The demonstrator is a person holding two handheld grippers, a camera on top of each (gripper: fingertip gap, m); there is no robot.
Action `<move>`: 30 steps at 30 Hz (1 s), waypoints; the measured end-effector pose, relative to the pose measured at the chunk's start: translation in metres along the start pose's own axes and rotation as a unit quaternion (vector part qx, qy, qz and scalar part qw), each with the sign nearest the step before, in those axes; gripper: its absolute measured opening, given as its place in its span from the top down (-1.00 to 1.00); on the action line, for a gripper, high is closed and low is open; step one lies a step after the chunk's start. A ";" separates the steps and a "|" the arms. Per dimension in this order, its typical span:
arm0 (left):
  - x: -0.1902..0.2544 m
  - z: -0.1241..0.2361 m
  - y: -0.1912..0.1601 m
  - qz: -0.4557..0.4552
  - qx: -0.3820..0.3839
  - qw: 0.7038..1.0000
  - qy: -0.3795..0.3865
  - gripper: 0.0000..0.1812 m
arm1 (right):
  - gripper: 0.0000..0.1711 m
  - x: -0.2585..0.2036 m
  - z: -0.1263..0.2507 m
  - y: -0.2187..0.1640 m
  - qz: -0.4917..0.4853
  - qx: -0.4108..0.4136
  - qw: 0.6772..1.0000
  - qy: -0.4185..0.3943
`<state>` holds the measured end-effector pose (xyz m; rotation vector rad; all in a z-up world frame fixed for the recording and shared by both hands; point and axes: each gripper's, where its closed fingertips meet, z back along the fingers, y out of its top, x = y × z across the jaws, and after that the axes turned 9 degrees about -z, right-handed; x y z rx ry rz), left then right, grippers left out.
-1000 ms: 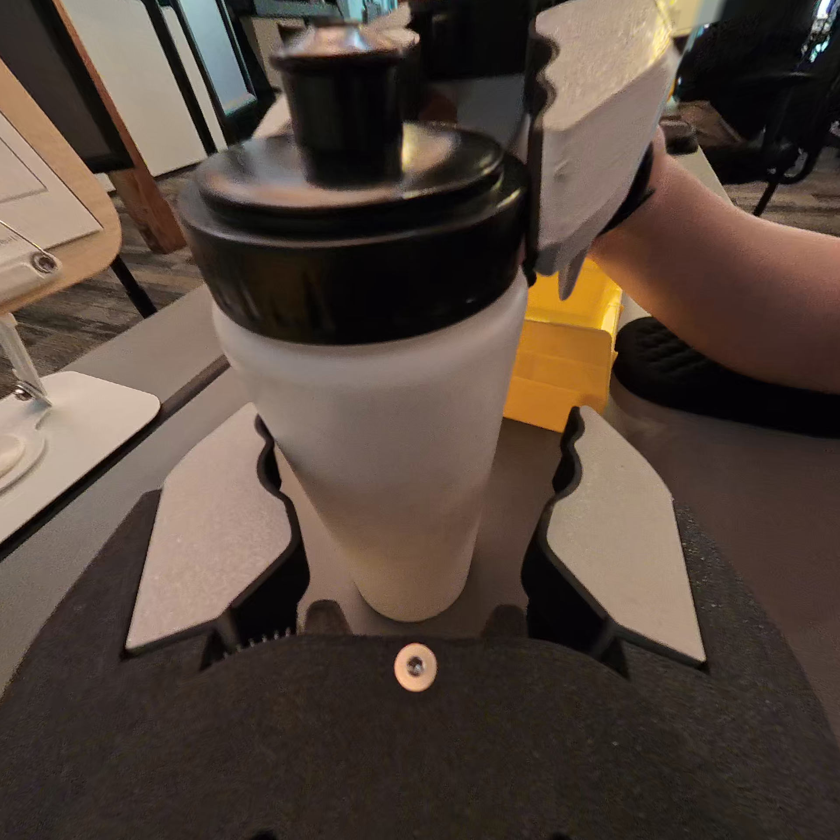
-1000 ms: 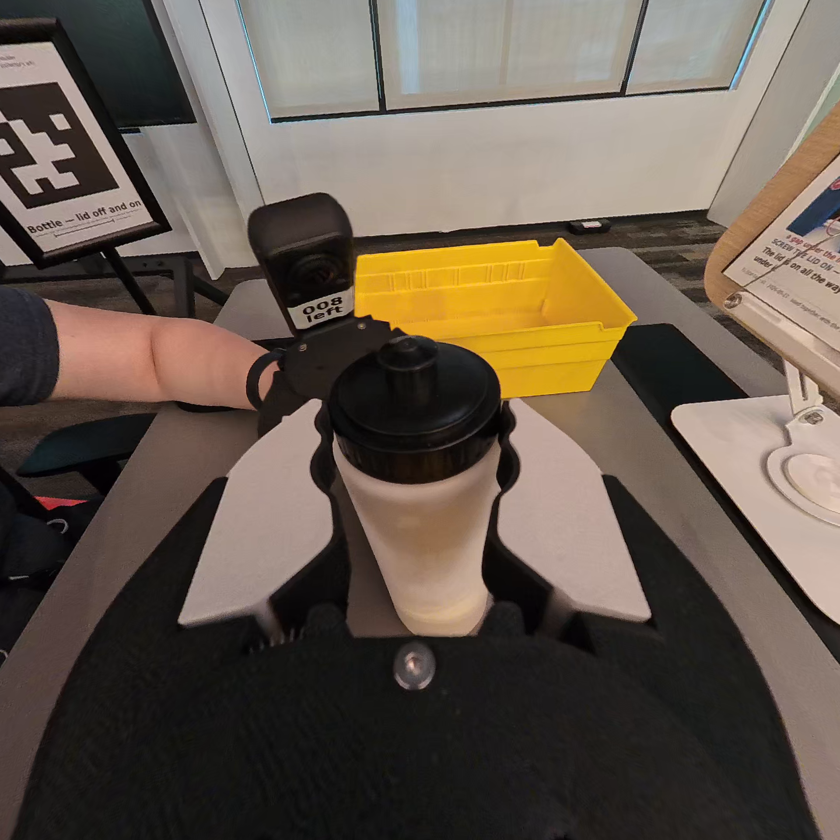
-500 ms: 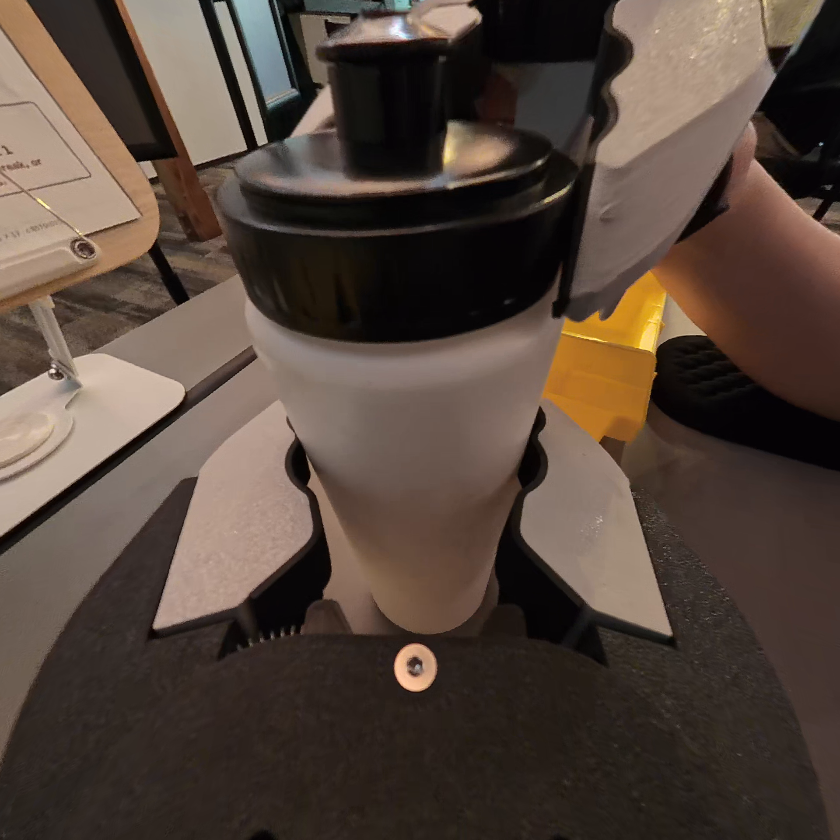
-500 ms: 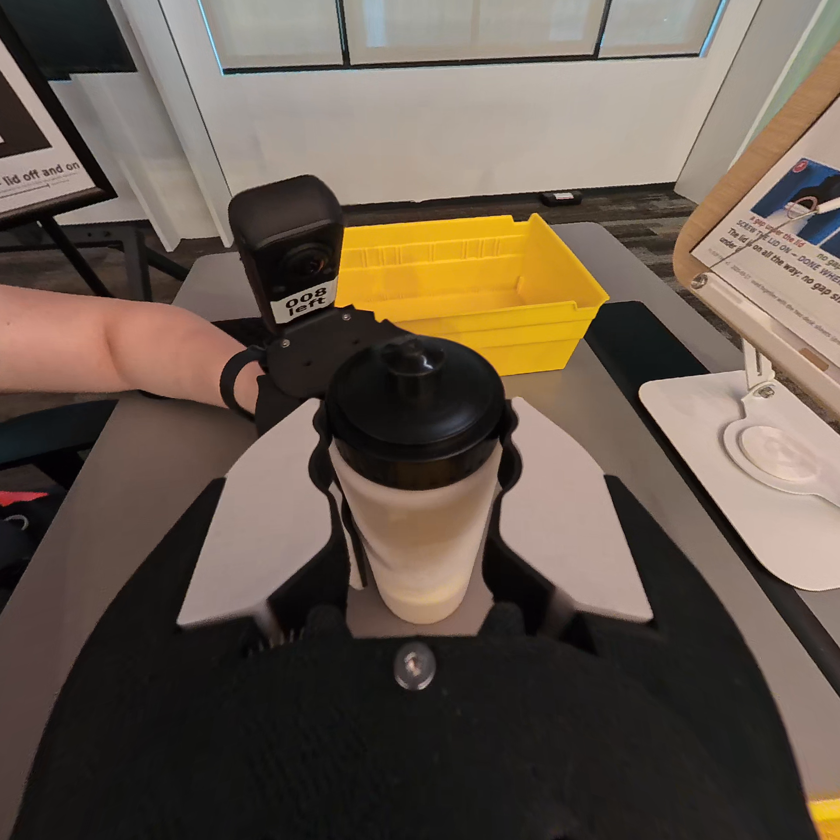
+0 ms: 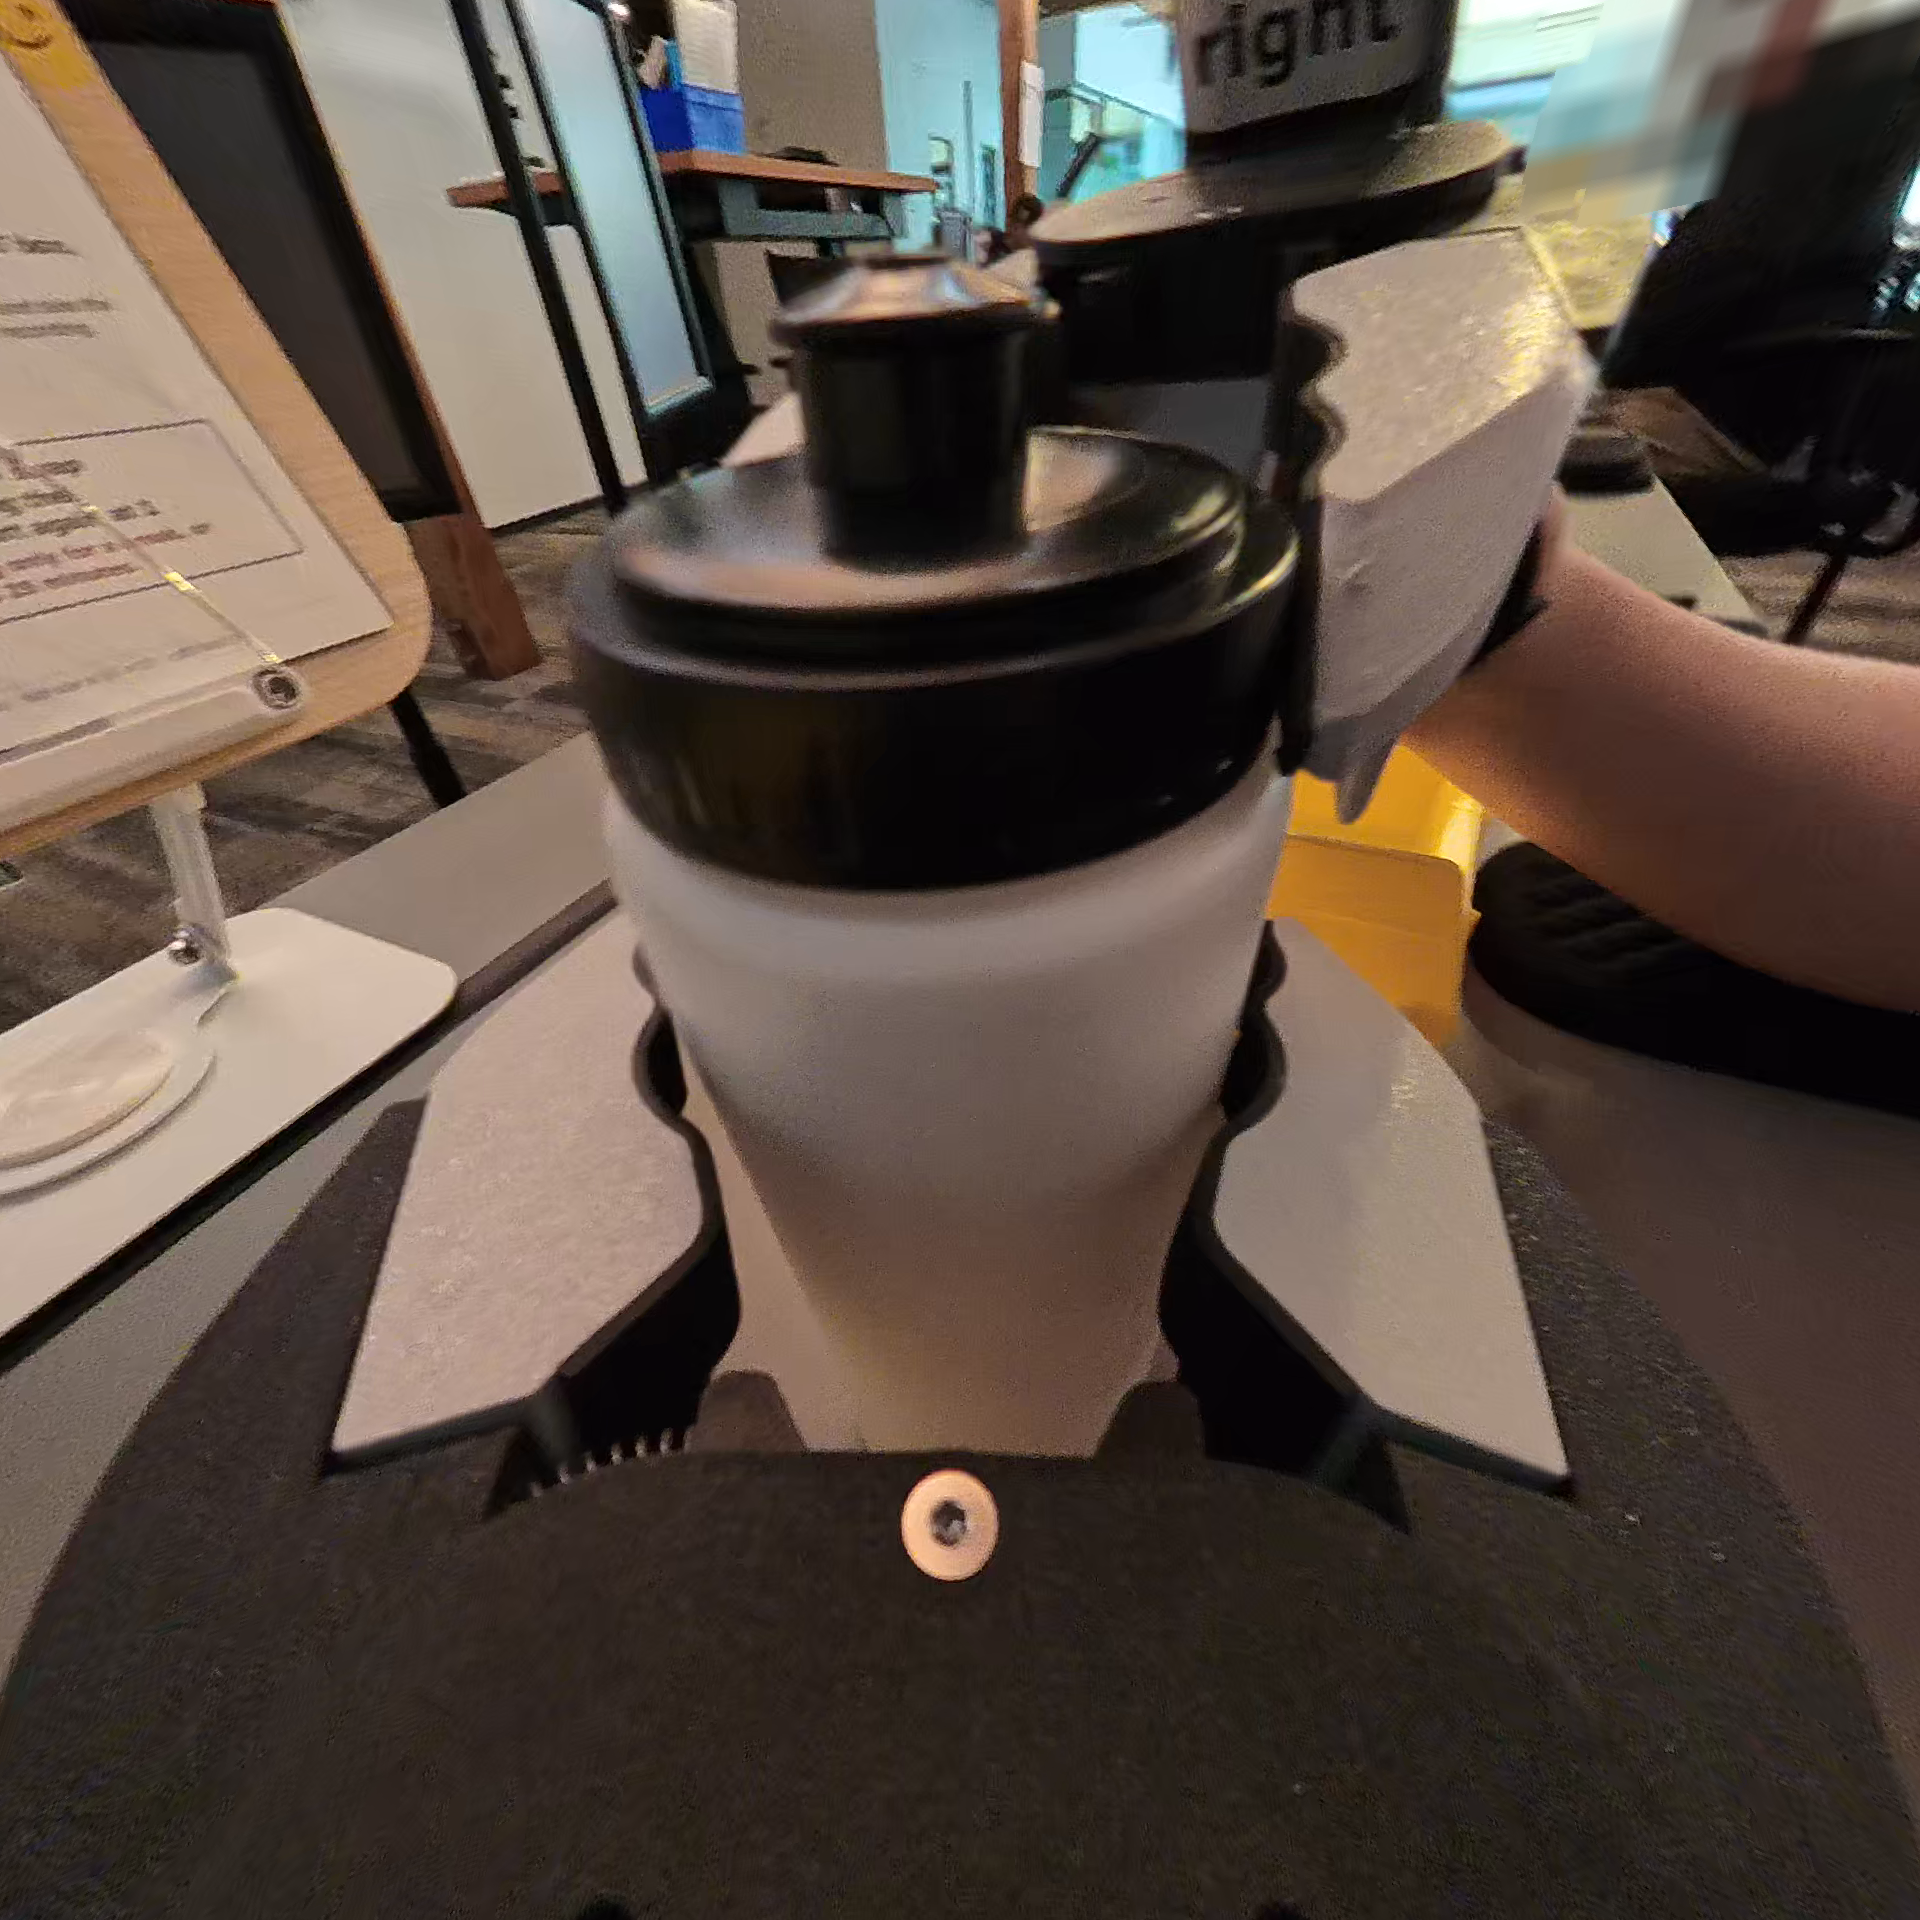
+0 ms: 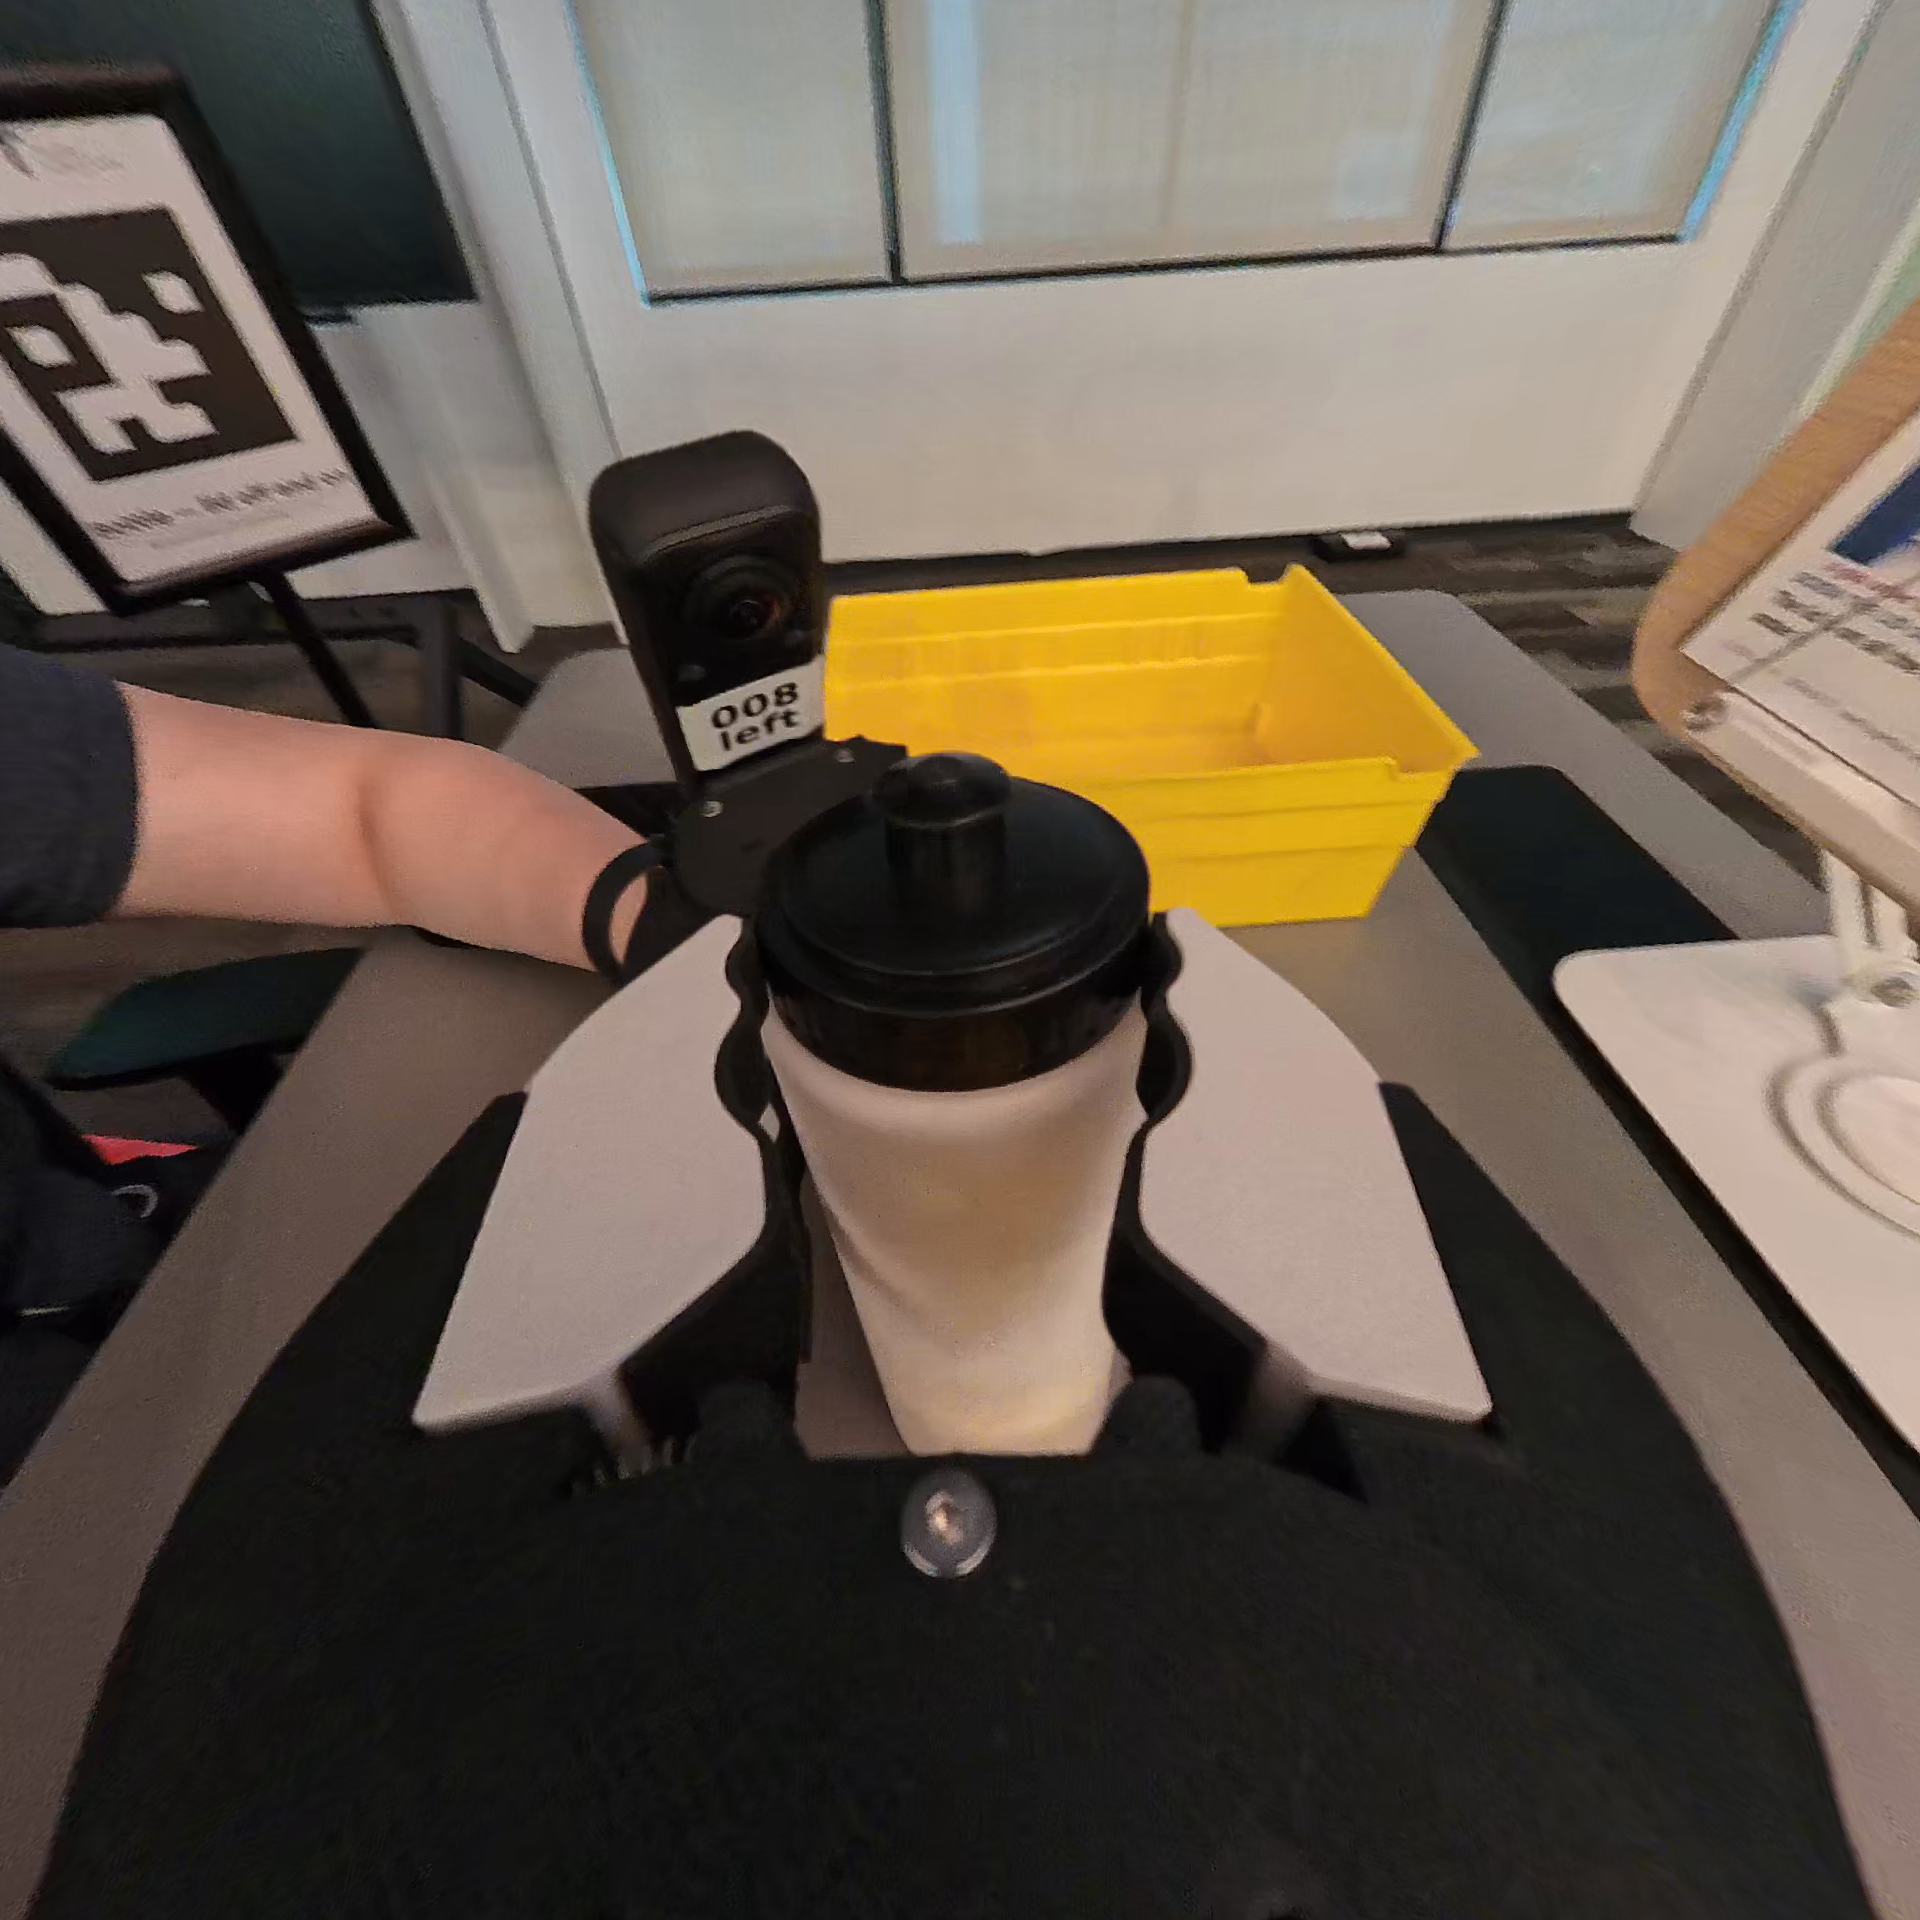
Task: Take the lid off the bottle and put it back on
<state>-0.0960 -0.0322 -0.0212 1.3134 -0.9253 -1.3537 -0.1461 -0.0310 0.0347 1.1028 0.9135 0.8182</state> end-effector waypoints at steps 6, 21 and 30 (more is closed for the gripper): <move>0.003 -0.001 -0.005 0.000 -0.045 0.999 -0.002 -0.10 | 0.19 -0.004 0.004 0.010 0.005 0.029 1.000 0.010; 0.000 -0.007 -0.011 0.002 -0.090 0.995 0.035 -0.08 | 0.18 -0.009 0.001 0.005 0.074 -0.033 0.995 -0.050; 0.003 0.005 -0.006 -0.006 -0.023 1.000 0.002 -0.06 | 0.19 -0.009 0.004 0.007 0.022 0.008 1.000 0.008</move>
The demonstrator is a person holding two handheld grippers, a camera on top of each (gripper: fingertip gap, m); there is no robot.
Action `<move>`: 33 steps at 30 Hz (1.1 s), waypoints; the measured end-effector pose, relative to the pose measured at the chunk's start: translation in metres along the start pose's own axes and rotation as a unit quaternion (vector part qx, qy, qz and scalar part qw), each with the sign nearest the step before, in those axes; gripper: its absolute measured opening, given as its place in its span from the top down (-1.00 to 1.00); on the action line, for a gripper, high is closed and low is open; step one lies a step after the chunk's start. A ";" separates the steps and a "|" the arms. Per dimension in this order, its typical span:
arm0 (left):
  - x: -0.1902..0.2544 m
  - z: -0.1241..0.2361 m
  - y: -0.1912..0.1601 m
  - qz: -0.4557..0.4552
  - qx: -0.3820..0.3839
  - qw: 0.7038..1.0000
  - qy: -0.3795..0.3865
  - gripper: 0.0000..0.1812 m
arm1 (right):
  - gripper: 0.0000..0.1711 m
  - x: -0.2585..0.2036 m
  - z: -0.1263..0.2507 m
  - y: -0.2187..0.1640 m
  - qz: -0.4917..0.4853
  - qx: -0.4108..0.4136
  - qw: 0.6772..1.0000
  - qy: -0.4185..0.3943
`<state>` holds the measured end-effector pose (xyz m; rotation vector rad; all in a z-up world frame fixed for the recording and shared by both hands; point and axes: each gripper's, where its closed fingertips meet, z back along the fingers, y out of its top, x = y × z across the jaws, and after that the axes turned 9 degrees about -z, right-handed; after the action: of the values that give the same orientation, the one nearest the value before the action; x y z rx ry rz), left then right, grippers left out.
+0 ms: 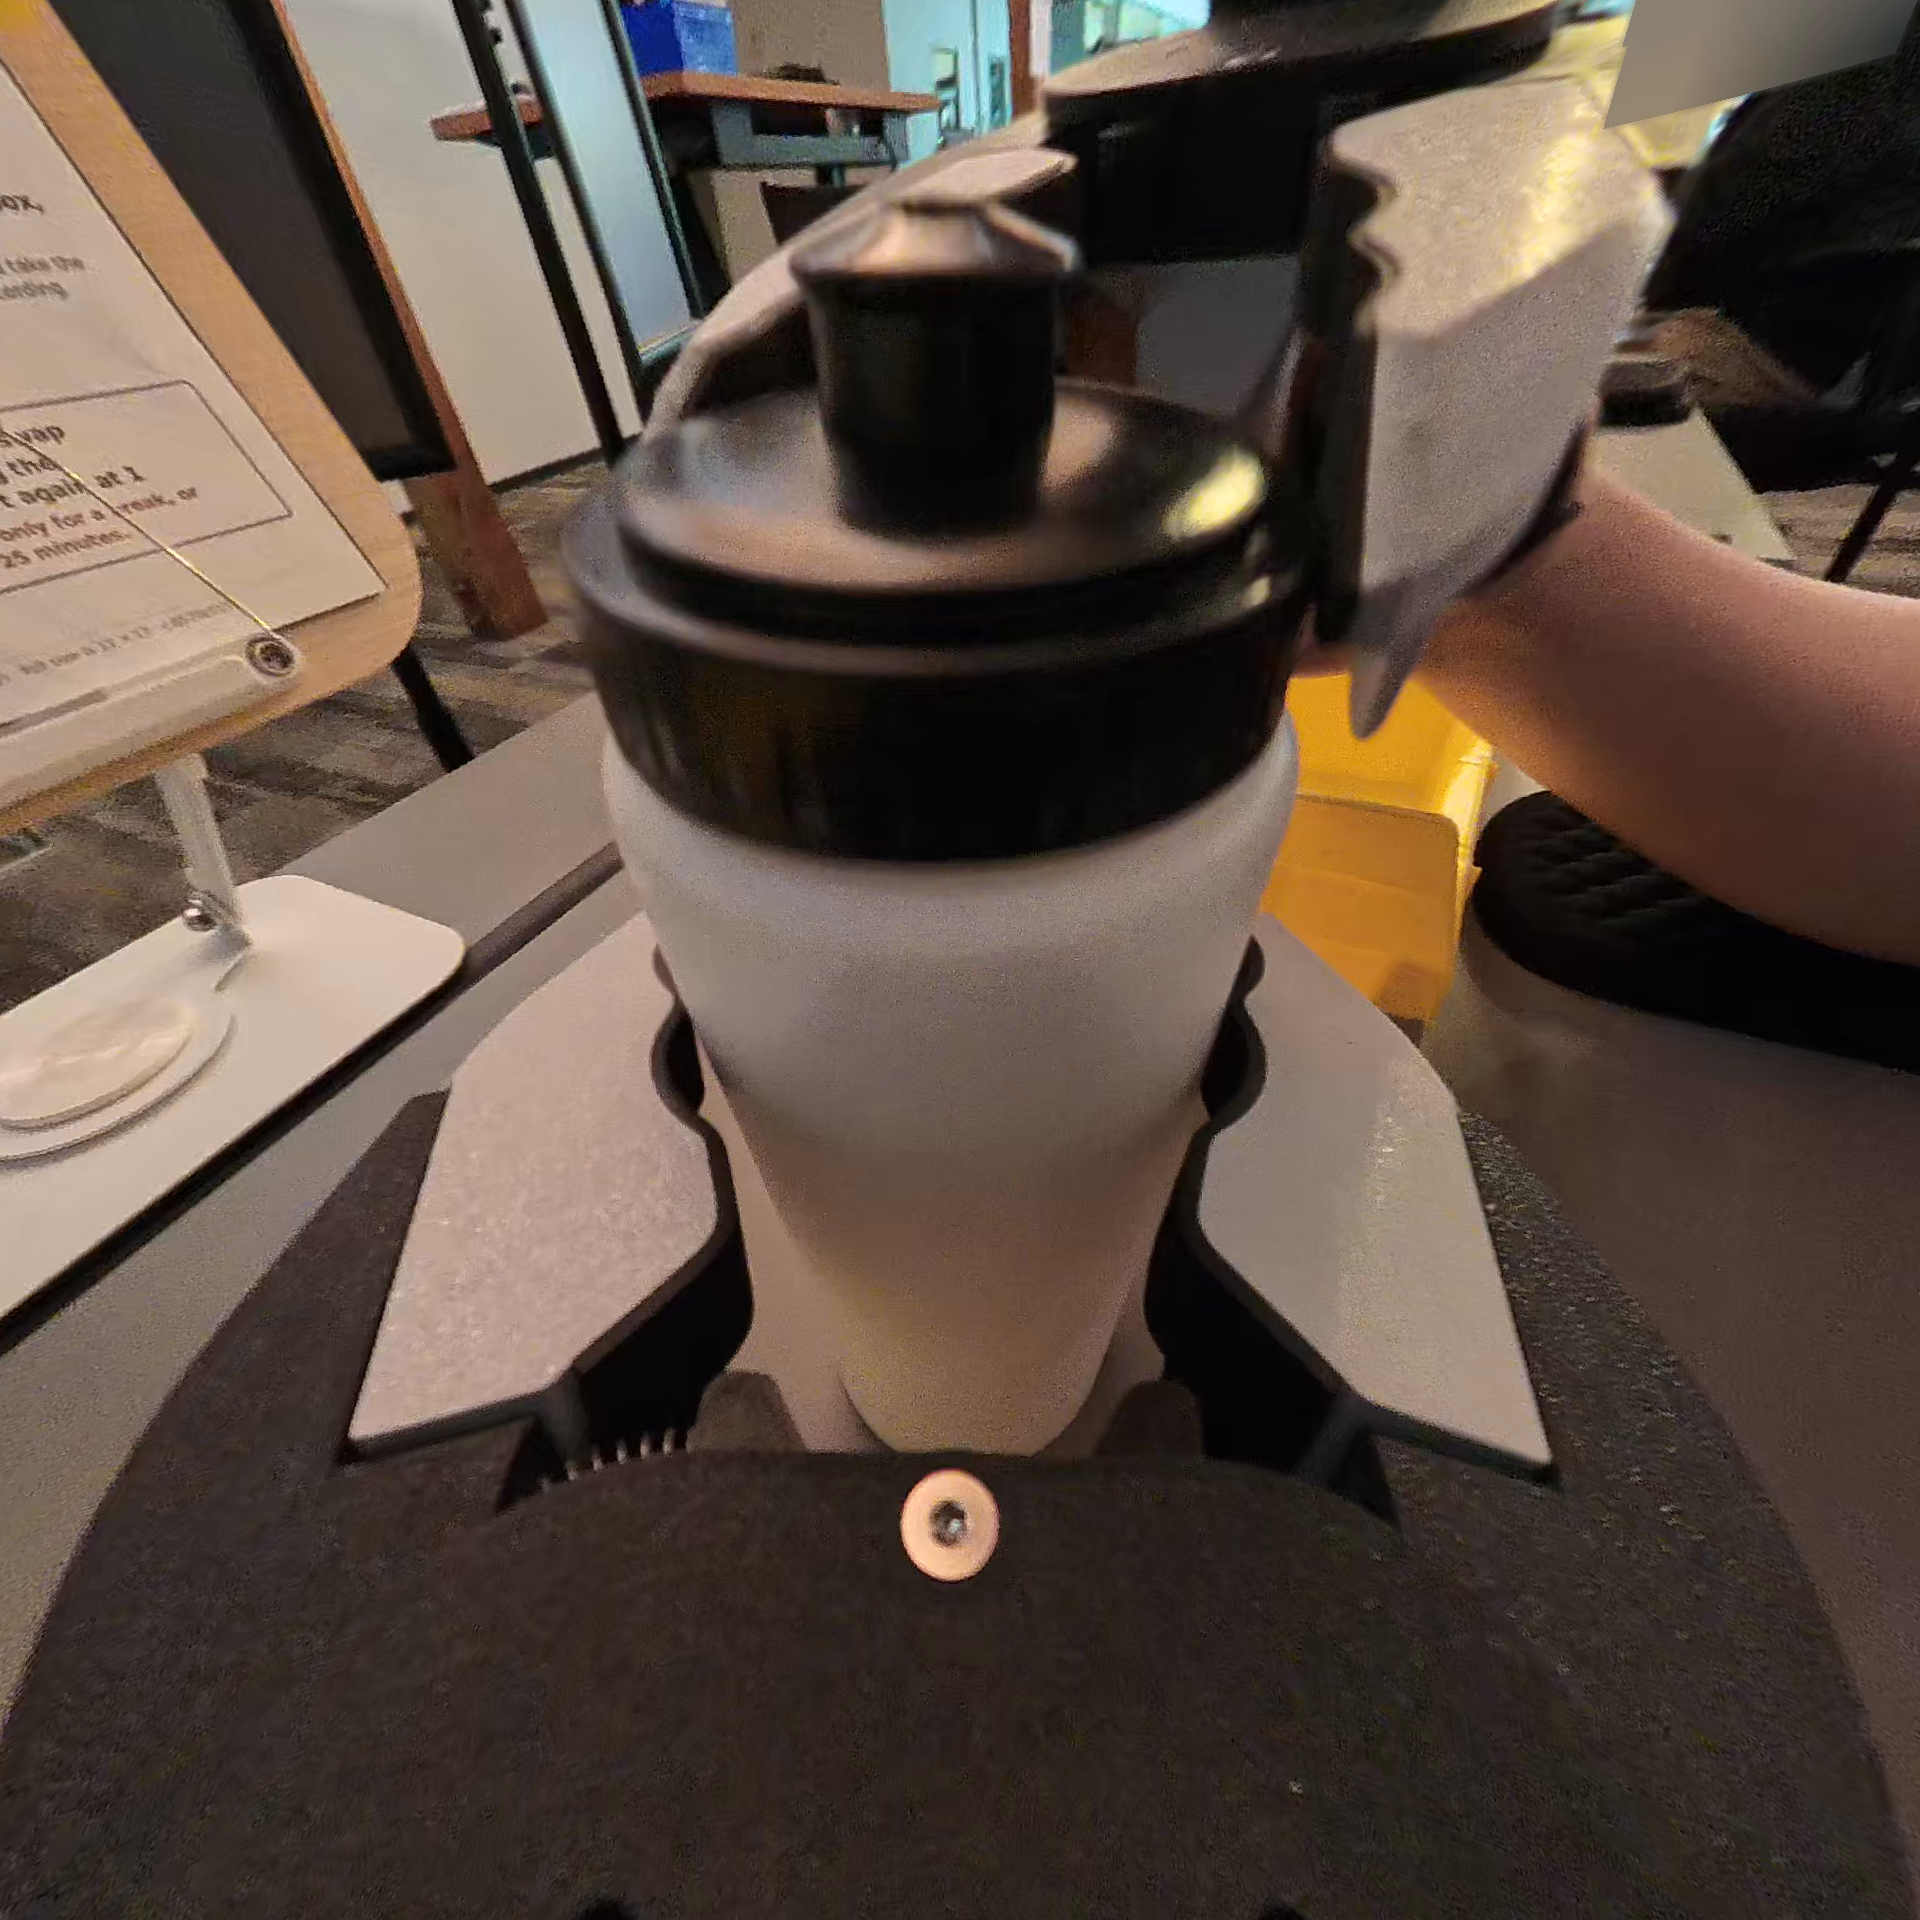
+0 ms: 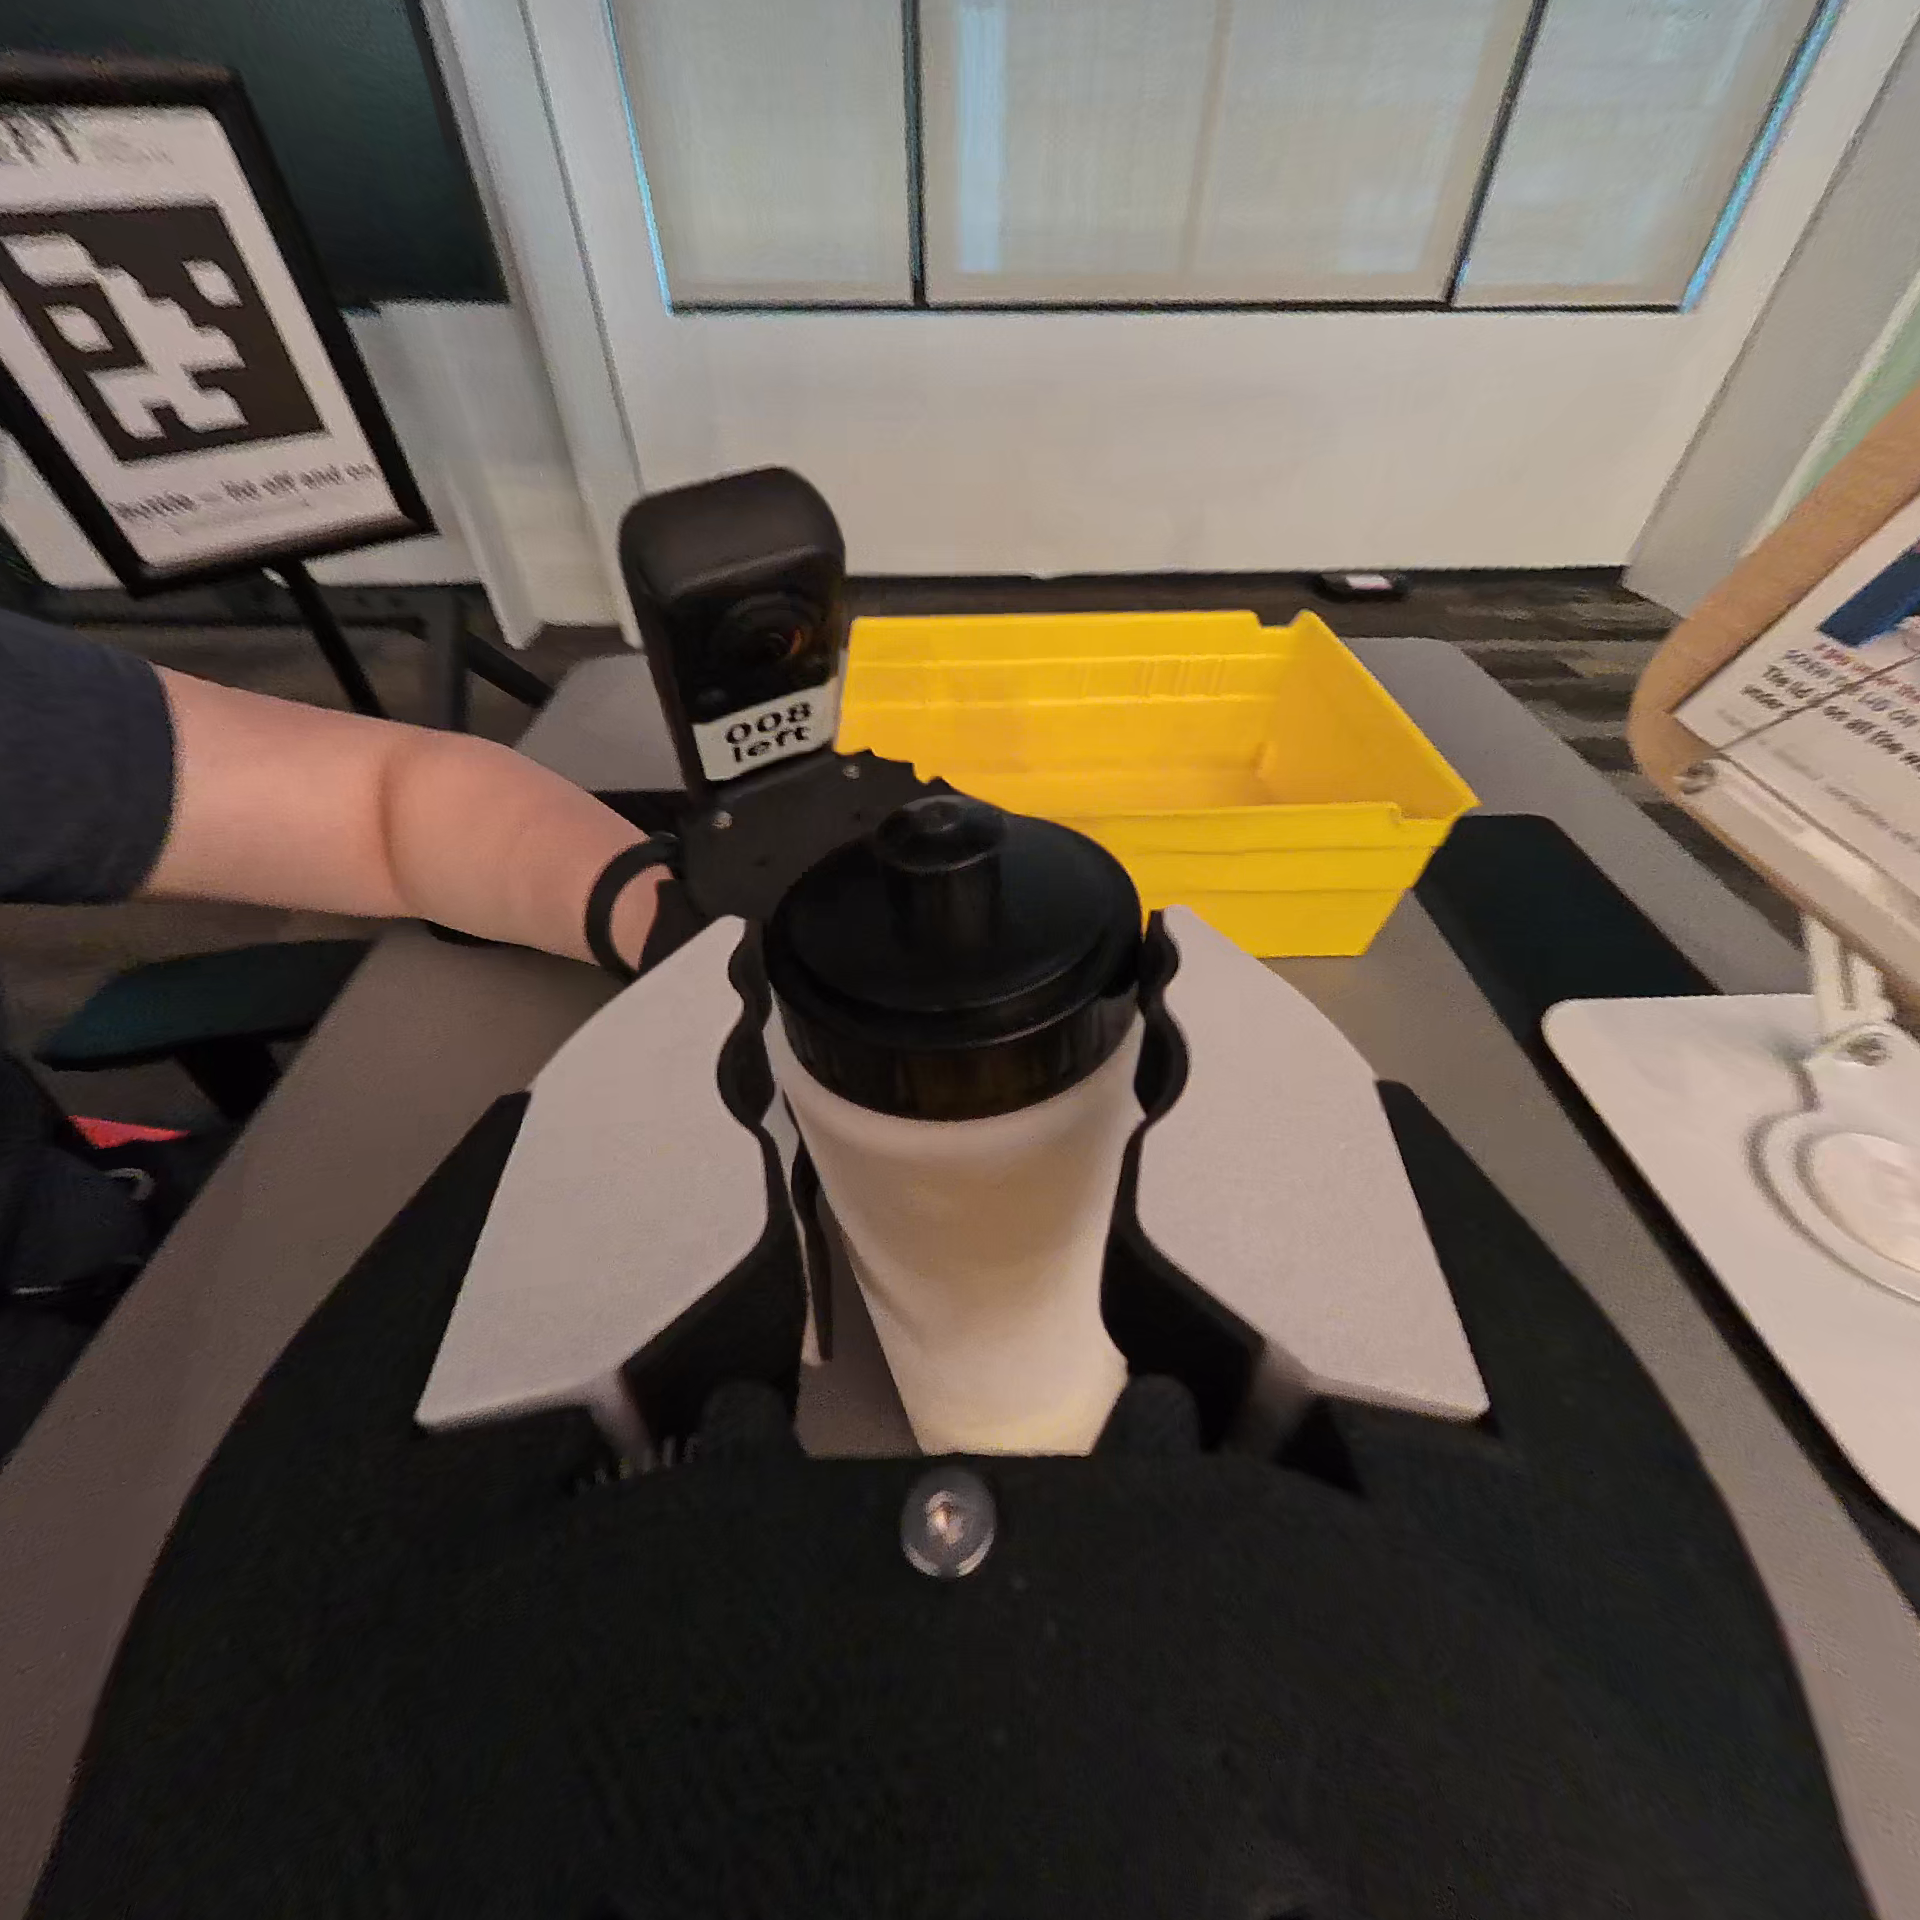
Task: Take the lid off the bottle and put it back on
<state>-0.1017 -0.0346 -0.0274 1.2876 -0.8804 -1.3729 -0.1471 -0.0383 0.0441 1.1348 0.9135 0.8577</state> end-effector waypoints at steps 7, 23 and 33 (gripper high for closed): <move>0.016 -0.015 -0.029 0.014 -0.054 0.998 -0.037 -0.10 | 0.18 0.002 0.010 -0.002 -0.028 0.015 0.998 0.046; 0.010 -0.016 -0.035 0.042 -0.125 0.991 -0.013 -0.07 | 0.19 0.011 0.005 -0.002 0.006 -0.040 0.997 -0.060; -0.003 -0.001 -0.011 0.109 -0.062 0.992 -0.023 -0.07 | -0.06 0.030 -0.002 -0.011 -0.037 -0.003 0.997 -0.061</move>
<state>-0.1033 -0.0291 -0.0372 1.0360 -0.9238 -1.2668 -0.1367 -0.0125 0.0286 1.1291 0.8471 0.7221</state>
